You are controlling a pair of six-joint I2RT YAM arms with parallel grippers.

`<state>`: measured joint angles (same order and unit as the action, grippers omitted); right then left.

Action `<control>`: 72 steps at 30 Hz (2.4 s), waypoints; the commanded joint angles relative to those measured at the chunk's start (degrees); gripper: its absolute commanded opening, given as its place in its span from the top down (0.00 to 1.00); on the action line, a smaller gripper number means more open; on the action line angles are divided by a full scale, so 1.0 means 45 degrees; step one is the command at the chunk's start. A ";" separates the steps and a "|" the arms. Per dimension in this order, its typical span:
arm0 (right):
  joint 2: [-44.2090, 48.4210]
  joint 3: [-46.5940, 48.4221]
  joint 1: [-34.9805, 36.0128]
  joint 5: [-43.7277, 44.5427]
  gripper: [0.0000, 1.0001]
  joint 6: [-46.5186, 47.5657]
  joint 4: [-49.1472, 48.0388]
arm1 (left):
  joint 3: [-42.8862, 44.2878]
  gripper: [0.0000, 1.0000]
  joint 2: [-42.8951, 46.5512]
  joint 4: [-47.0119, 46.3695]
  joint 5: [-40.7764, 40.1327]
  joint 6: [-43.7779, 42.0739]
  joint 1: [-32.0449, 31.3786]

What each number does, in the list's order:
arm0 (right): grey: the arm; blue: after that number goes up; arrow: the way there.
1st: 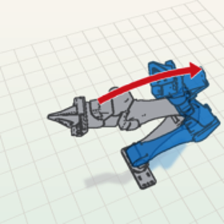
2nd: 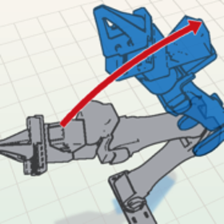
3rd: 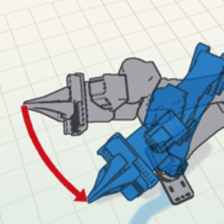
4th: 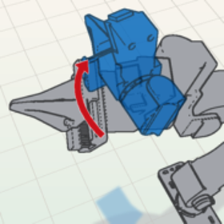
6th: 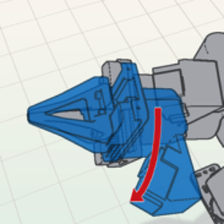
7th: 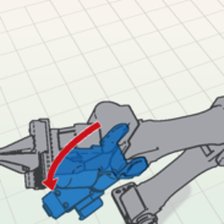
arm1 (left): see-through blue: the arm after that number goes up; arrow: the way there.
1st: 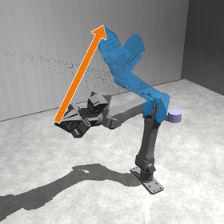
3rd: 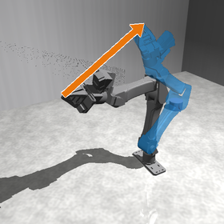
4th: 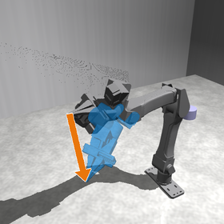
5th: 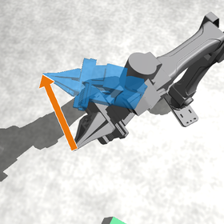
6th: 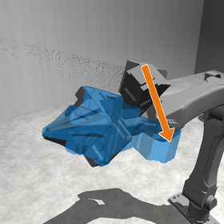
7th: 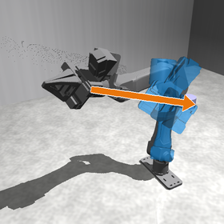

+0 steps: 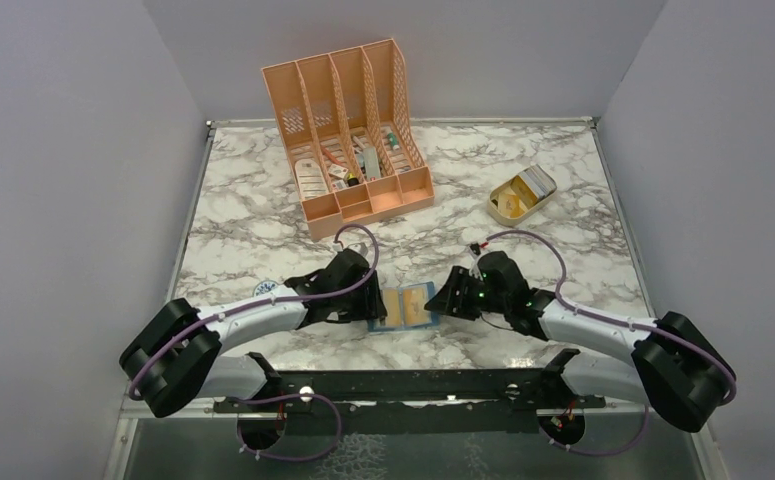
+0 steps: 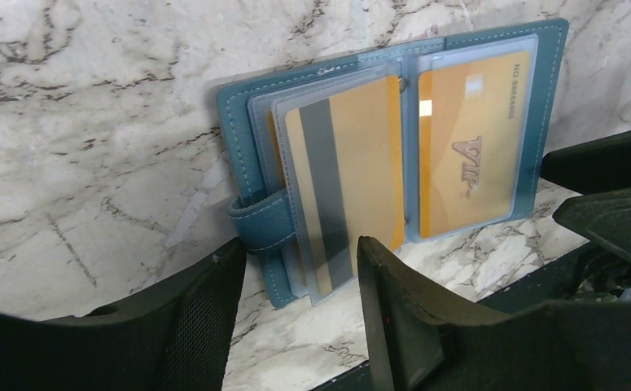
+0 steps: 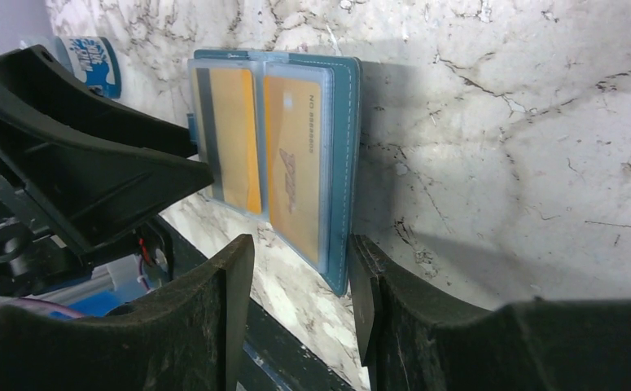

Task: Put the credit cards into the card holder
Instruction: Close the card holder at the center of the board.

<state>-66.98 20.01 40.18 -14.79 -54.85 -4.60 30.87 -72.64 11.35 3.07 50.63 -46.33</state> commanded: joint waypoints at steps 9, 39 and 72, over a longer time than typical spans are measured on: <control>0.1946 -0.0273 0.0094 0.0279 0.54 -0.0331 0.0404 | -0.0418 0.55 -0.0906 -0.2870 0.1781 0.0754 -0.0309; 0.2045 0.0658 0.0094 0.2305 0.88 0.1814 0.3133 | 0.0883 0.59 -0.1640 -0.1144 -0.0660 -0.0041 -0.1530; 0.2735 0.0391 0.0094 0.2471 0.93 0.1467 0.3403 | 0.0916 0.54 -0.2367 -0.1565 -0.1348 -0.1415 -0.1557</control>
<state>-56.31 21.89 40.18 -5.37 -47.77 10.70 34.70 -80.97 2.85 -1.56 45.63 -53.01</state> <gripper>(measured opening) 0.074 0.459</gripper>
